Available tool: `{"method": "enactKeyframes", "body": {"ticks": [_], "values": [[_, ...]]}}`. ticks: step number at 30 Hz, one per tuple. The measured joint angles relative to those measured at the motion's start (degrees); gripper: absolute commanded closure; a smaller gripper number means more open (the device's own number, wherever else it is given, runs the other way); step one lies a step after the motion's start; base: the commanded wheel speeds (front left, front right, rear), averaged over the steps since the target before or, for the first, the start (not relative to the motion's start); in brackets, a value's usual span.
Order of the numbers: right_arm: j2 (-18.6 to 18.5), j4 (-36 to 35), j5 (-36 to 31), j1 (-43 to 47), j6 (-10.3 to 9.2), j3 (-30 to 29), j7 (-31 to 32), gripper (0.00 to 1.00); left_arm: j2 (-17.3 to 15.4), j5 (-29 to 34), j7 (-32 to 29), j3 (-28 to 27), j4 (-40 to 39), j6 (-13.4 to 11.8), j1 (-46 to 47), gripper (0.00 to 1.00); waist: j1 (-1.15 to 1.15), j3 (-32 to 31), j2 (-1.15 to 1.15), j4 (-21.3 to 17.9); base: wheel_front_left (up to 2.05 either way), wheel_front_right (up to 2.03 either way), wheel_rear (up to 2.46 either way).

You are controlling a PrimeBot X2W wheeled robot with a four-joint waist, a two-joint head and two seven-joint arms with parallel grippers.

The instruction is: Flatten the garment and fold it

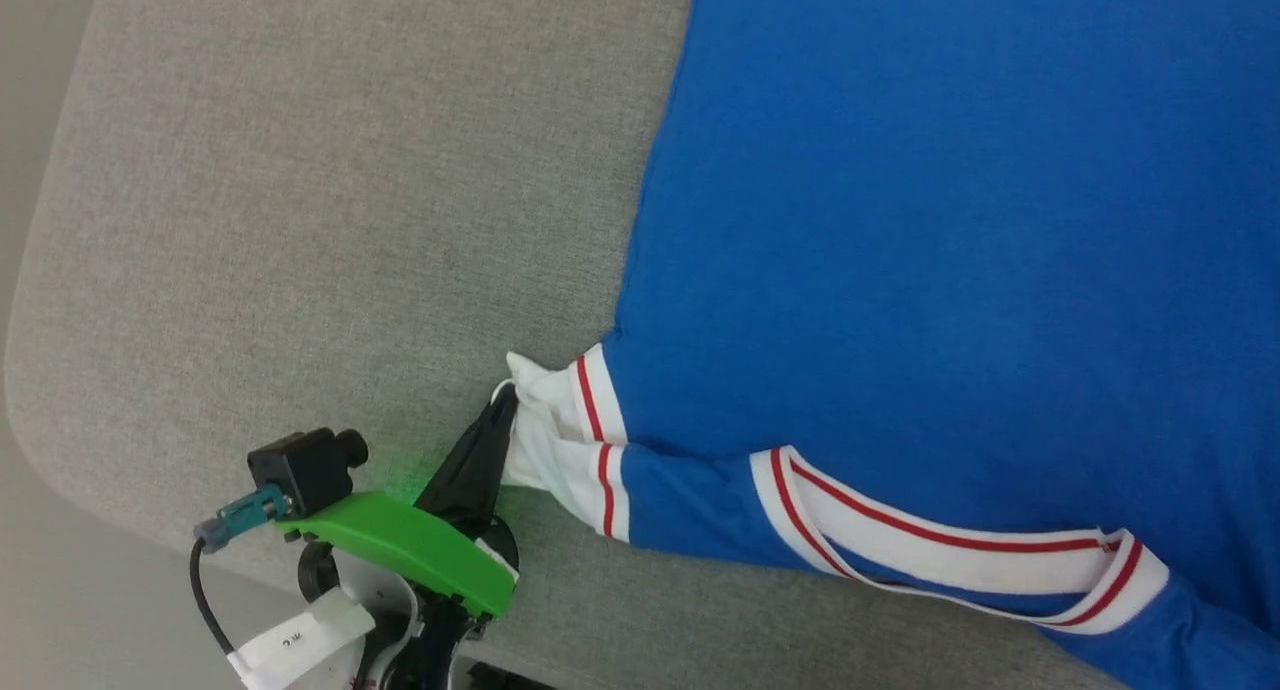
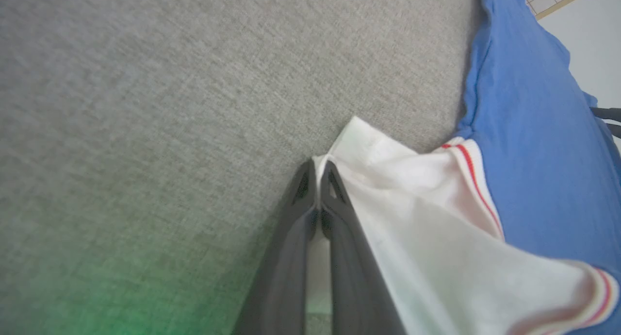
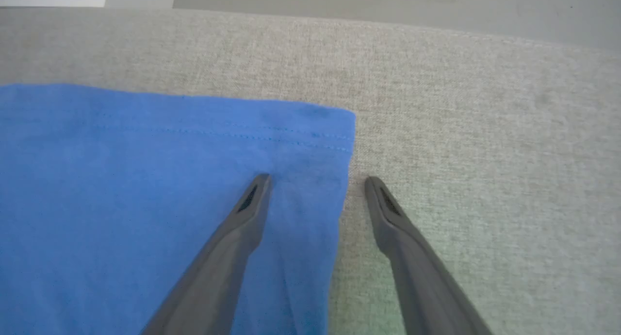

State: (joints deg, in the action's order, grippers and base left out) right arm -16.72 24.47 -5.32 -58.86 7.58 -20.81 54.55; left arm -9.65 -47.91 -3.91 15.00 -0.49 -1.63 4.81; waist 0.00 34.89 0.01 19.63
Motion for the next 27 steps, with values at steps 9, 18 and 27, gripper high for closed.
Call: {"method": "enactKeyframes", "body": {"ticks": [9, 18, 27], "values": [[2.88, -7.65, -0.88, 5.26, 0.00, -0.41, -9.54, 1.00, 0.19, -0.07, 1.00, -0.07, 1.14, 0.58, 0.27, 1.00, 0.00, -0.47, 0.00, -0.13, 0.00, 0.00, 0.00], [7.02, -9.99, 4.44, 21.05, 0.00, -2.38, -42.74, 1.00, -2.32, -0.04, -0.22, -1.53, 3.39, -1.96, -2.40, 1.00, 0.01, -7.79, 0.00, -2.20, 0.00, 0.00, 0.00], [11.80, -16.47, 5.47, 40.18, -0.01, -9.40, -46.28, 1.00, -5.97, -0.05, -4.10, -2.81, 0.87, -6.19, -11.34, 1.00, 0.01, -17.56, 0.00, -6.25, 0.00, 0.00, 0.00]]}}
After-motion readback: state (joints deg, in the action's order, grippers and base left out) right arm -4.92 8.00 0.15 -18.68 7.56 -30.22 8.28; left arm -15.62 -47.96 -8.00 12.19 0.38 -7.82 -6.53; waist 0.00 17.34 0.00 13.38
